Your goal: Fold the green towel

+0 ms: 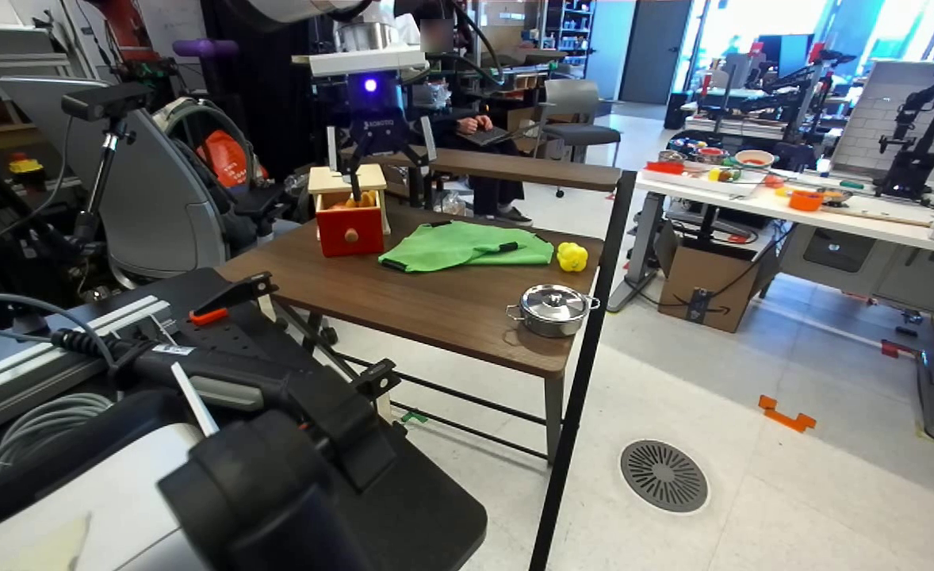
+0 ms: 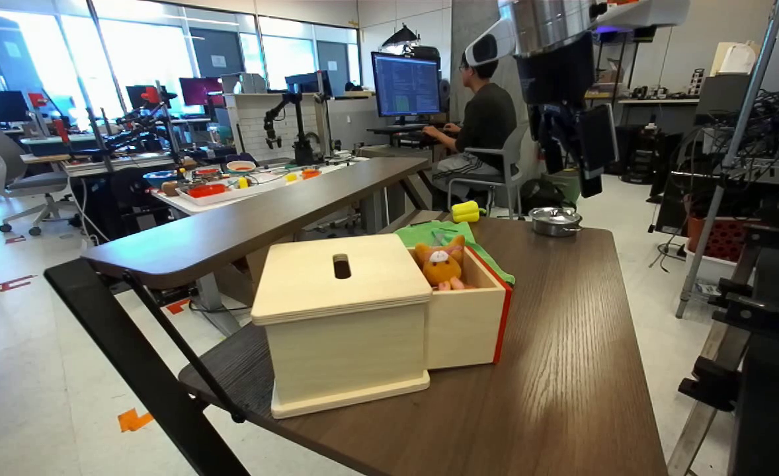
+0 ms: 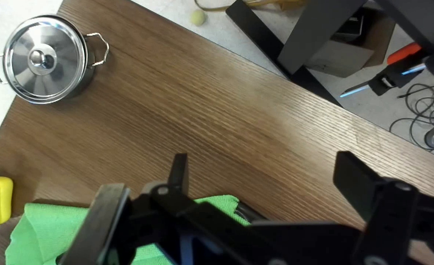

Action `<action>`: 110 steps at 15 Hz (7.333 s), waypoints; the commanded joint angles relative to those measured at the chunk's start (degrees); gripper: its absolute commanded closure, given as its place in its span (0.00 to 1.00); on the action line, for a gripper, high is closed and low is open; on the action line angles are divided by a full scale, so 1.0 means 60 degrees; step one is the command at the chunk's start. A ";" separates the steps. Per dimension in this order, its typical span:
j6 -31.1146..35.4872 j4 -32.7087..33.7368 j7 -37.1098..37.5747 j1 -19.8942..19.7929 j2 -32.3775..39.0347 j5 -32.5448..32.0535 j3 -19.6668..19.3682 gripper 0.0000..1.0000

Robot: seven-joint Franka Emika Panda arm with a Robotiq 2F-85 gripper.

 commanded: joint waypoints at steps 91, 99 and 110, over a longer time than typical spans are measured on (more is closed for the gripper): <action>0.2947 0.0648 -0.2420 -0.0173 0.2542 -0.0239 0.0582 0.99; 0.2627 0.0546 -0.2126 -0.0979 0.1821 0.0124 0.0150 0.99; 0.1451 0.2504 -0.2247 -0.1387 0.2181 0.0409 -0.0133 0.99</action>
